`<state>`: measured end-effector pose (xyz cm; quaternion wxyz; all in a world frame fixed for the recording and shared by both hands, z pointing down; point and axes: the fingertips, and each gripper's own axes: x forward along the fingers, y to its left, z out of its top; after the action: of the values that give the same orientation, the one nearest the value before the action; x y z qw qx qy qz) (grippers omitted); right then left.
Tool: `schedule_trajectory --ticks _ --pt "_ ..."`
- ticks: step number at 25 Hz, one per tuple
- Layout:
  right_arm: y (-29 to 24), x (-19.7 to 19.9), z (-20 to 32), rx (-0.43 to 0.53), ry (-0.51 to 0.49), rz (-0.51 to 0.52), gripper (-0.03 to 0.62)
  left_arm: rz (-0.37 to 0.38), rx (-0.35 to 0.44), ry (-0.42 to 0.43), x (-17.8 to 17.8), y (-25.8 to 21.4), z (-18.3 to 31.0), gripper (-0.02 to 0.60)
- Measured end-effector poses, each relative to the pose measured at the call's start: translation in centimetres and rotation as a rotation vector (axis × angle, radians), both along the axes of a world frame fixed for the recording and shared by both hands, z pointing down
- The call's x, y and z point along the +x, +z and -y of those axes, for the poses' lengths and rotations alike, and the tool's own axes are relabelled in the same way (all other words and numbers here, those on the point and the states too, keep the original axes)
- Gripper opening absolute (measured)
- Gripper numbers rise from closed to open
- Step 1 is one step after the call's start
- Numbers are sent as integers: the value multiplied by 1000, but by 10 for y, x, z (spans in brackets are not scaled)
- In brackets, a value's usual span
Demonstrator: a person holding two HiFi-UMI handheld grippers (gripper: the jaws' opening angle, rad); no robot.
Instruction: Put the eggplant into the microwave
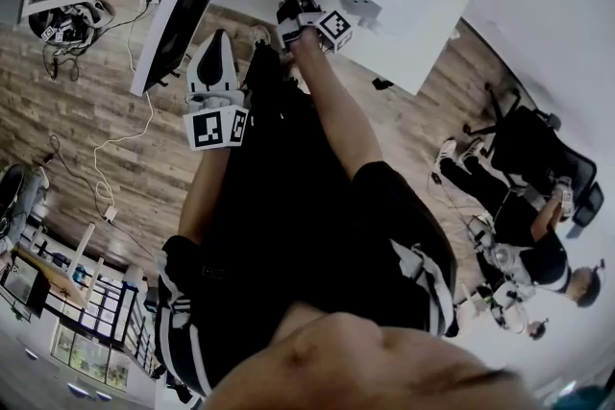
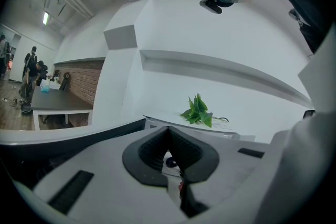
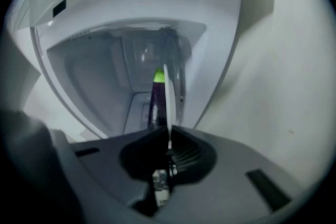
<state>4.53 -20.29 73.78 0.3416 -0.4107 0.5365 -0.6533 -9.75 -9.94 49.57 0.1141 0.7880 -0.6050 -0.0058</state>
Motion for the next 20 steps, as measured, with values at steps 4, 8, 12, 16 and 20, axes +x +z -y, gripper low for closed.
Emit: schedule_trajectory --ticks 4,8,12,16,20 --pt "0 0 4 13 9 -2 38 -2 1 0 0 -2 2 32" --pt "1 -1 6 -14 22 10 39 -4 -2 -2 -2 -1 3 32" --pt "2 0 11 -21 33 12 39 -5 -5 -2 -3 1 5 32" --pt "5 3 14 -21 57 26 39 -5 -6 0 -4 0 7 32" --pt "7 5 15 -45 67 30 40 -7 -8 6 -3 0 9 32"
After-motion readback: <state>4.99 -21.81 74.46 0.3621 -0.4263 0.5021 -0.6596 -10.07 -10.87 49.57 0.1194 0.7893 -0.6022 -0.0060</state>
